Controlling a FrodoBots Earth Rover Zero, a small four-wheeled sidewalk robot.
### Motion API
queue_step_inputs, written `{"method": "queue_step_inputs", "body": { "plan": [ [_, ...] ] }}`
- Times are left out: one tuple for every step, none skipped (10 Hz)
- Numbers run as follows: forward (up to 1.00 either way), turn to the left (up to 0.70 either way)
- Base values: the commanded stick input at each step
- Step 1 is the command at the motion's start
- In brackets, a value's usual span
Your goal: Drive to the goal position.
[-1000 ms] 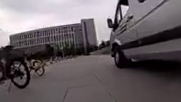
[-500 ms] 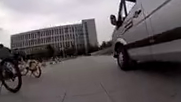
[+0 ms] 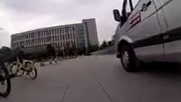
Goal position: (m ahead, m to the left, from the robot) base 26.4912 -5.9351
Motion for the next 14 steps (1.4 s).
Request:
{"method": "queue_step_inputs", "body": {
  "plan": [
    [0.70,0.00],
    [0.70,0.00],
    [0.70,0.00],
    [0.70,0.00],
    [0.70,0.00],
    [0.70,0.00],
    [0.70,0.02],
    [0.70,0.21],
    [0.70,0.28],
    [0.70,0.04],
    [0.70,0.00],
    [0.70,0.00],
    [0.70,0.00],
    [0.70,0.00]
  ]
}}
